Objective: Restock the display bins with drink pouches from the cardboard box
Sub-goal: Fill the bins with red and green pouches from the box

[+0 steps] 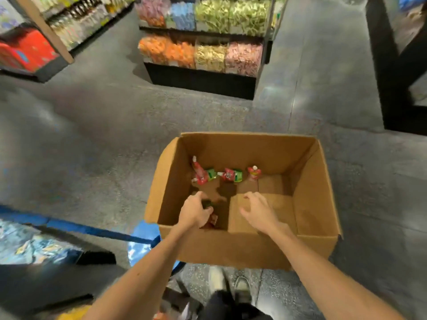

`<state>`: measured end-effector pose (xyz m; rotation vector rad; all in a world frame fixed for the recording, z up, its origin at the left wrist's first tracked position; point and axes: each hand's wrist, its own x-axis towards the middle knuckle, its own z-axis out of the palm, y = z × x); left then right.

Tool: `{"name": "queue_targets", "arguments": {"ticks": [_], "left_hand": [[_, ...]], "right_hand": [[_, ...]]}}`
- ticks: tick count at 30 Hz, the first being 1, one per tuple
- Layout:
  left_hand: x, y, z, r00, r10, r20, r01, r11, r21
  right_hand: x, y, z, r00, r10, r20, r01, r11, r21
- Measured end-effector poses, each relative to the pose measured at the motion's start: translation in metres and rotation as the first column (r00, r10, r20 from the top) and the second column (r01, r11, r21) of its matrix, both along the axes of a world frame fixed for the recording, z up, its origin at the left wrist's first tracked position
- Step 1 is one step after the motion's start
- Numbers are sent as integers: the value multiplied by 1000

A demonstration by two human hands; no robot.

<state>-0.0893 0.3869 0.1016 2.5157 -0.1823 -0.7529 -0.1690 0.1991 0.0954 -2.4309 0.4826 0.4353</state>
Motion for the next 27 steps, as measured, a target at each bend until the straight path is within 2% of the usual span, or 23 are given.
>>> {"name": "queue_targets", "arguments": {"ticks": [4,9,11,14,15,17,20,23,27], "left_hand": [[58,-13,-48,996,74,-44,-73,997,18],[134,-26,-131,995,21,-96,-21,1000,-1],[156,-32,-171,977,-8,-211,-3,999,-49],[174,-38,-226,916,-78,-393,72,997,-28],[179,-41,-242,928,-29,-371,28,1000,-8],[187,-50,-262,977,82,-197,-79,997,20],[194,-58,-272,999,25,-30,-21,992,123],[197,-57,-298,999,20,-24,-15,980,198],[207,-62,-311,1000,-15,-11,18,942,335]], "right_hand": [[44,-19,-45,991,4,-133,-8,1000,-24],[104,-36,-109,967,40,-253,-59,996,-66],[130,-39,-137,961,64,-268,-88,993,-77],[162,-40,-177,957,92,-275,-126,986,-109],[171,-40,-189,951,101,-291,-144,981,-131],[189,-42,-212,940,114,-322,-181,965,-187],[204,-49,-243,915,181,-361,-281,927,-249],[206,-56,-270,898,202,-390,-315,914,-254],[206,-62,-289,918,211,-334,-320,894,-315]]}}
